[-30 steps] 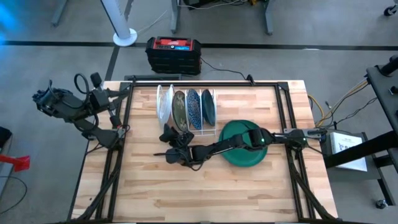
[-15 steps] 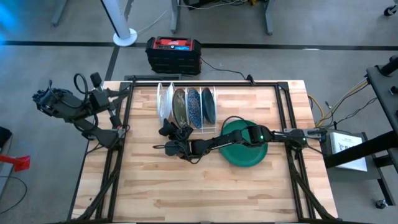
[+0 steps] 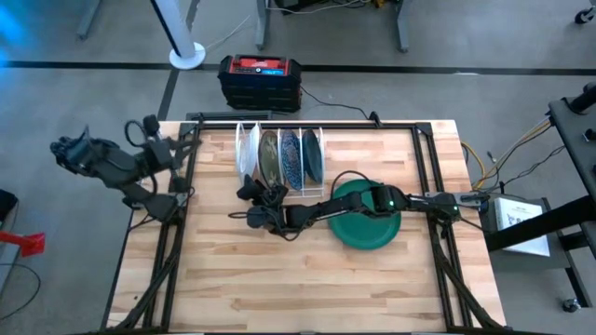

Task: Sort dishes
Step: Remove the orange patterned plate from the dish rack

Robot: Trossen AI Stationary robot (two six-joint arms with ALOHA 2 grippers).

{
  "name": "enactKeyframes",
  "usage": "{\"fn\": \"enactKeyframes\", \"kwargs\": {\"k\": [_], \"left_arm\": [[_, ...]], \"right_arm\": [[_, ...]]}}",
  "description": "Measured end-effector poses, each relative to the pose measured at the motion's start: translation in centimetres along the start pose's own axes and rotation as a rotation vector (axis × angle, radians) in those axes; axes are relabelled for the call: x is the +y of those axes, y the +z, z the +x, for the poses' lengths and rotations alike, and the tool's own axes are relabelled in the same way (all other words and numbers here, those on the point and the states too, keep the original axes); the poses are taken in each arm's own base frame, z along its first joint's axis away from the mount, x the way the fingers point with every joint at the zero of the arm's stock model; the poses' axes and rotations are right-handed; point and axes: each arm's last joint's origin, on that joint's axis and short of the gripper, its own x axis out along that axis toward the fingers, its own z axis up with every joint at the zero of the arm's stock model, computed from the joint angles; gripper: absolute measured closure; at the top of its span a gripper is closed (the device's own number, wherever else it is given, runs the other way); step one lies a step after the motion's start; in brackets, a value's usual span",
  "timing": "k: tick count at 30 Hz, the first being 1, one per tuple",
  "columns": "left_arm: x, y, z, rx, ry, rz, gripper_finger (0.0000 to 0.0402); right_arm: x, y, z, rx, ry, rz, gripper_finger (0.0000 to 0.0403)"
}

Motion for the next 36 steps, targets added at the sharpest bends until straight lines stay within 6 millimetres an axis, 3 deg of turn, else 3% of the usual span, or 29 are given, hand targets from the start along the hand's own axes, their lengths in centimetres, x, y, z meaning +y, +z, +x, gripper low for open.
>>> {"fn": "enactKeyframes", "kwargs": {"k": [10,19,28,36], "left_arm": [[-3.3,-3.1,2.1,0.105,0.036,0.079,0.0401],[-1.6,-2.1,1.1,0.054,0.035,-0.007,0.0401],[0.1,-1.3,0.1,0.011,0.031,-0.051,0.0401],[-0.4,-1.7,0.4,0.023,0.028,-0.037,0.0401]], "right_arm": [[0.0,0.3,0.8,0.003,-0.003,0.001,0.0140],[0.0,0.6,1.3,0.002,-0.007,0.008,0.0169],[-0.1,0.9,1.8,-0.006,-0.012,0.006,0.0244],[-0.1,0.9,1.9,-0.005,-0.015,-0.037,0.0340]]}}
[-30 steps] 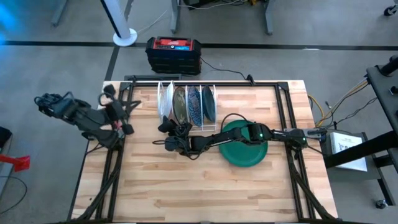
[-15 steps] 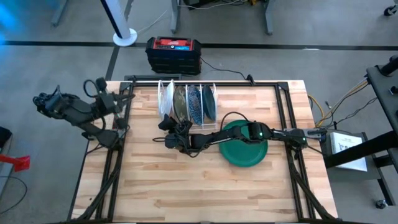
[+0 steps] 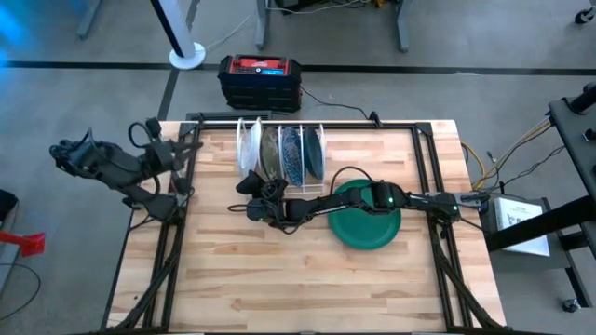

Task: Sort dishes
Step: Remove the orange patterned plate from the dish rack

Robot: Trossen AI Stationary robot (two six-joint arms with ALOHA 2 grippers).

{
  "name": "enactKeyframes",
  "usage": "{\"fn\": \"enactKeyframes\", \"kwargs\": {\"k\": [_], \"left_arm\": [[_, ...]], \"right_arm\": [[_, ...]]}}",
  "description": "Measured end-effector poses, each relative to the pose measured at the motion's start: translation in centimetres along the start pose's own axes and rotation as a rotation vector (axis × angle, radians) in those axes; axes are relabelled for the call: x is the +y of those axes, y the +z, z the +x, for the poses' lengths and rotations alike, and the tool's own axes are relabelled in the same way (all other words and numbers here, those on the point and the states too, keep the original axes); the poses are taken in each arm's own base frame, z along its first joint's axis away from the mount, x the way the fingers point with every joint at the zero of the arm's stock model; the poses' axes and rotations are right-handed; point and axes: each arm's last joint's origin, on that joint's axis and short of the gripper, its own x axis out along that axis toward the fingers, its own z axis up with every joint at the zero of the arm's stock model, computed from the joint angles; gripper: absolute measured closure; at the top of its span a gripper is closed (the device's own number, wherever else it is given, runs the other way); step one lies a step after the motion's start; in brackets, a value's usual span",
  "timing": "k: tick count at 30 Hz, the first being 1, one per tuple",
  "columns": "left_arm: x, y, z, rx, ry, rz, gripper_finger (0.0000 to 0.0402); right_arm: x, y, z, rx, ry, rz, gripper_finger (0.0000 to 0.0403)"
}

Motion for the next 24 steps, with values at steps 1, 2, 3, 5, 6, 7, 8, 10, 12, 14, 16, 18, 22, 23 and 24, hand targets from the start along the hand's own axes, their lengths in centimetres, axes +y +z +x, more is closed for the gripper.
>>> {"fn": "enactKeyframes", "kwargs": {"k": [1,2,3,5,6,7,8,10,12,14,16,18,22,23,24], "left_arm": [[-0.2,-0.2,0.1,0.007,-0.001,0.006,0.0401],[-0.5,-0.4,0.3,0.013,-0.002,0.014,0.0401],[-0.7,-0.6,0.4,0.019,-0.003,0.023,0.0401],[-1.1,-0.9,0.6,0.032,-0.005,0.037,0.0401],[-1.3,-1.0,0.7,0.036,-0.005,0.040,0.0401],[-1.4,-1.0,0.8,0.038,-0.006,0.039,0.0401],[-1.4,-1.0,0.8,0.039,-0.006,0.037,0.0401],[-1.4,-0.9,0.8,0.034,-0.004,0.028,0.0401],[-1.3,-0.8,0.8,0.028,-0.001,0.017,0.0401],[-1.2,-0.8,0.7,0.022,0.002,0.008,0.0401],[-1.2,-0.8,0.7,0.021,0.003,0.007,0.0401],[-1.2,-0.8,0.7,0.021,0.003,0.007,0.0401],[-1.2,-0.8,0.7,0.020,0.004,0.005,0.0401],[-1.1,-0.8,0.6,0.019,0.005,0.003,0.0401],[-1.1,-0.8,0.6,0.017,0.006,0.003,0.0401]], "right_arm": [[0.0,0.0,0.0,0.004,0.000,-0.013,0.0352],[0.0,0.0,0.0,0.002,0.000,-0.027,0.0364],[0.0,0.0,0.0,-0.003,-0.002,-0.043,0.0374],[0.0,0.0,0.0,-0.008,-0.004,-0.068,0.0390],[0.0,0.0,0.0,-0.010,-0.004,-0.073,0.0394],[0.0,0.0,0.0,-0.006,-0.003,-0.078,0.0397],[0.0,0.0,0.0,-0.001,-0.001,-0.079,0.0398],[0.0,0.0,-0.1,0.001,-0.001,-0.091,0.0400],[0.0,-0.1,-0.2,0.006,0.001,-0.116,0.0400],[0.1,-0.2,-0.3,0.011,0.006,-0.142,0.0401],[0.1,-0.2,-0.3,0.016,0.013,-0.171,0.0402],[0.5,-0.2,-0.3,0.031,0.023,-0.214,0.0402],[1.9,0.0,-0.4,0.047,0.052,-0.298,0.0402],[2.3,0.1,-0.4,0.049,0.059,-0.319,0.0402],[2.6,0.1,-0.5,0.050,0.062,-0.336,0.0402]]}}
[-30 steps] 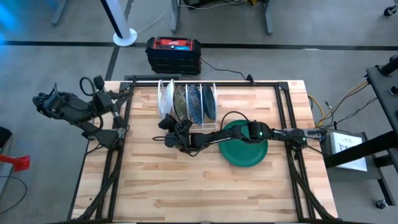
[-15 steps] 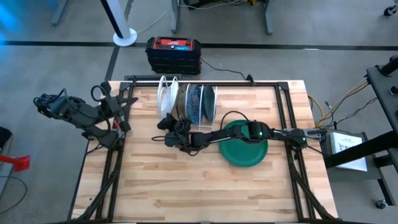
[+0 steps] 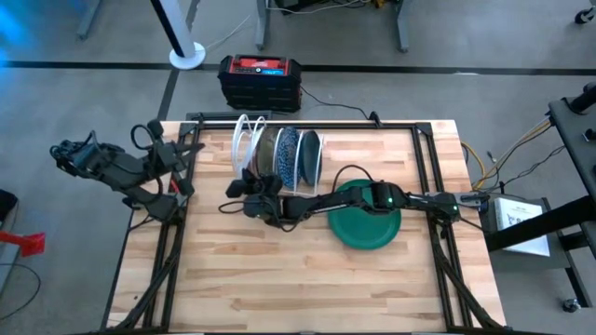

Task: Sort dishes
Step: Remove the orange patterned plate from the dish rack

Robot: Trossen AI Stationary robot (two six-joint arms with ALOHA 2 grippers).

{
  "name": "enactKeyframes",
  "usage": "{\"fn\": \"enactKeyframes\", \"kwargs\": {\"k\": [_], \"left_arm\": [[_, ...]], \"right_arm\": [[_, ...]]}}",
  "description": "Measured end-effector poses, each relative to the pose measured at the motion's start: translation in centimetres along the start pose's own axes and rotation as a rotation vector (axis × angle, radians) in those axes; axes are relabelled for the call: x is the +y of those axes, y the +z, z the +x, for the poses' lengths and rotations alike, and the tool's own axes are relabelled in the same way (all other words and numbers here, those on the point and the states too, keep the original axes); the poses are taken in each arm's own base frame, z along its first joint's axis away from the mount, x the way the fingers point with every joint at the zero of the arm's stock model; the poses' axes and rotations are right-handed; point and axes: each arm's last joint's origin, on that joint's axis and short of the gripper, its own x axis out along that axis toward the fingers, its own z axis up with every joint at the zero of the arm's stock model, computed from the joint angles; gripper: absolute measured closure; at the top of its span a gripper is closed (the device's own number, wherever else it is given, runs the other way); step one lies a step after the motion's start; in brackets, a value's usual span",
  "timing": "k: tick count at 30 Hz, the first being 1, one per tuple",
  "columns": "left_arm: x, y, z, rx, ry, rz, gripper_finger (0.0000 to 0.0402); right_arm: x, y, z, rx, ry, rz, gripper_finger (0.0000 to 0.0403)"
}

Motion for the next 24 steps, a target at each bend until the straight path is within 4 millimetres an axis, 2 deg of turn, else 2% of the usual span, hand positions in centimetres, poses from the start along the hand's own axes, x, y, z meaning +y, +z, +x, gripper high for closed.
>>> {"fn": "enactKeyframes", "kwargs": {"k": [9,16,24], "left_arm": [[1.3,0.5,-0.7,-0.026,0.049,-0.035,0.0401],[1.5,0.3,-0.8,-0.020,0.046,-0.017,0.0401],[1.1,0.2,-0.9,-0.034,-0.117,-0.027,0.0401]], "right_arm": [[2.0,1.5,-0.3,0.027,-0.026,-0.127,0.0401],[3.2,2.5,-0.6,0.020,-0.004,-0.206,0.0401],[4.0,3.6,-0.9,0.033,0.006,-0.242,0.0402]]}}
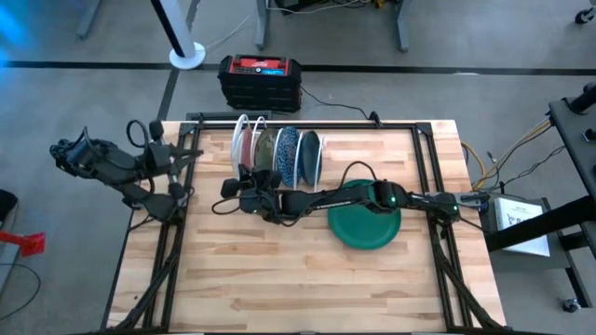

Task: Sort dishes
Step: Remove the orange patterned plate from the dish rack

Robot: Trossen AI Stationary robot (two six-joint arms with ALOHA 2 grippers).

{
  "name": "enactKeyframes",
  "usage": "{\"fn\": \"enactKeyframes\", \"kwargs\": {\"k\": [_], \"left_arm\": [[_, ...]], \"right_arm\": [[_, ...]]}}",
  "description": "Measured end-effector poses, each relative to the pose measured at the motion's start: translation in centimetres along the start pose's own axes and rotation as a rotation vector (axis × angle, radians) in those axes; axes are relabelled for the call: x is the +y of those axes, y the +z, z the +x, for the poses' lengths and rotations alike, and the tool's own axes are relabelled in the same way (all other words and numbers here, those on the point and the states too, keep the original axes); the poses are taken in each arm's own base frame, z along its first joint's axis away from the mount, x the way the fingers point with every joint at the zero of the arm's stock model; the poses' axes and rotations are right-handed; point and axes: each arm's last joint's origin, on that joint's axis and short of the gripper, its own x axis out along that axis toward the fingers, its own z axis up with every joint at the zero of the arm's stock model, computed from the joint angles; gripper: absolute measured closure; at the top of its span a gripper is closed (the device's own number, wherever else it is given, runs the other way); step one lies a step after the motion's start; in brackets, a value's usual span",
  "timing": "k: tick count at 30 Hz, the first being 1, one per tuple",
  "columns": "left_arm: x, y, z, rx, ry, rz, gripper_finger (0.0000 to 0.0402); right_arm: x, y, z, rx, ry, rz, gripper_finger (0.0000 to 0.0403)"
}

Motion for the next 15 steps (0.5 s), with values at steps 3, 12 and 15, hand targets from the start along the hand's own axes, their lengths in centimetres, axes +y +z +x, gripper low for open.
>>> {"fn": "enactKeyframes", "kwargs": {"k": [3,12,15], "left_arm": [[-0.1,-0.4,-0.1,0.022,-0.058,-0.005,0.0401],[-2.2,-2.8,1.0,0.221,-0.209,-0.098,0.0401],[-3.7,-4.4,2.0,0.293,-0.203,-0.101,0.0401]], "right_arm": [[0.2,0.5,-0.1,-0.001,0.003,-0.017,0.0402],[0.6,2.0,-0.6,0.002,-0.003,-0.041,0.0402],[0.6,2.0,-0.6,0.003,-0.003,-0.043,0.0403]]}}
